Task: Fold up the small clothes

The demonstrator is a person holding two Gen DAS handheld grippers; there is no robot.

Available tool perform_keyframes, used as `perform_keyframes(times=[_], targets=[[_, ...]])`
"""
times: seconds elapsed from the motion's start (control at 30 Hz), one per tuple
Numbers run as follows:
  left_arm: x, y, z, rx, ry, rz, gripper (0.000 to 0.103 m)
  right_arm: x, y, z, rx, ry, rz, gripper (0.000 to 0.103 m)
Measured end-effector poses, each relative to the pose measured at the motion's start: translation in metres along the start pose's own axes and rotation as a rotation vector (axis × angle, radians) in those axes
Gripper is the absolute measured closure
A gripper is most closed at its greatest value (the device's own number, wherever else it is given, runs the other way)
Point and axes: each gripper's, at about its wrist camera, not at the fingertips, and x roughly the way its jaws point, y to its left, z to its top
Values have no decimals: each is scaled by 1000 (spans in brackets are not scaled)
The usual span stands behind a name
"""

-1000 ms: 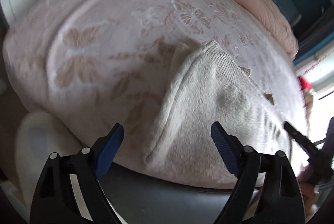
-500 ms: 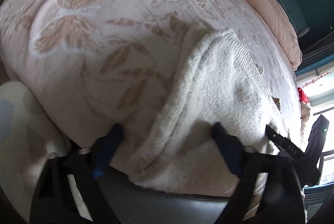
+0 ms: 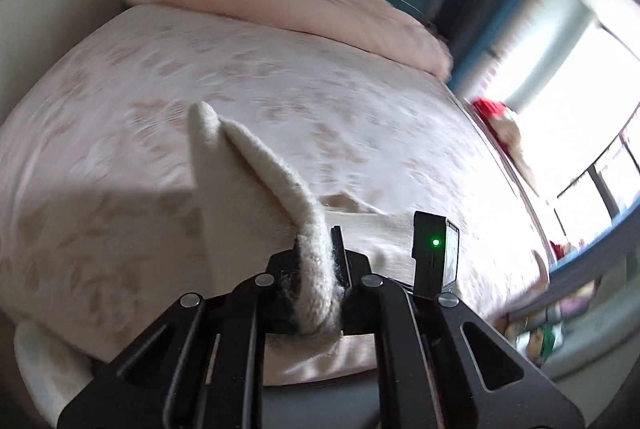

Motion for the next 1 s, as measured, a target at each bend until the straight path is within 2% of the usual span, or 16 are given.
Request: perform_keyframes(times=[0.07,0.13,0.17,0.23,0.3,0.37,0.4,0.47,0.57,0.67,0.73,0.83,0.9,1.0], targets=[[18,-34,-1,81,35,-12,93,-34,-25,-6,32,-41,-12,61],[53,-65,-15,146,90,-2,92,-62,-54,-16,66,-54,-45,60],[72,-72,-24,156,142,-3,88,-72,-68,-21,78,-53,-76,60],[101,-73,-42,145,232,-12,86,-93,-95,-36,101,-53,-140,59],[109,-69,-63,116,275,-40,80,-111,-115,-51,130,-57,-154,55],[98,-64,-76,133,269,-40,51,-122,-124,-60,151,-70,-148,50],[85,-60,-83,157,237,-28,45,-125,-125,-63,156,-74,-133,48],[55,-52,-94,200,169,11,28,-125,-117,-62,154,-78,-85,43],[25,-27,-106,241,124,97,15,-110,-88,-48,129,-56,25,33],[17,6,-114,216,135,174,15,-84,-50,-31,89,-3,118,28],[21,29,-116,143,169,214,15,-66,-26,-20,47,45,108,27],[22,56,-115,13,185,210,15,-50,6,-8,-19,79,46,27],[20,63,-116,-3,173,225,15,-46,21,-1,-55,85,64,27],[19,62,-117,9,163,220,15,-16,38,8,-88,164,67,27]])
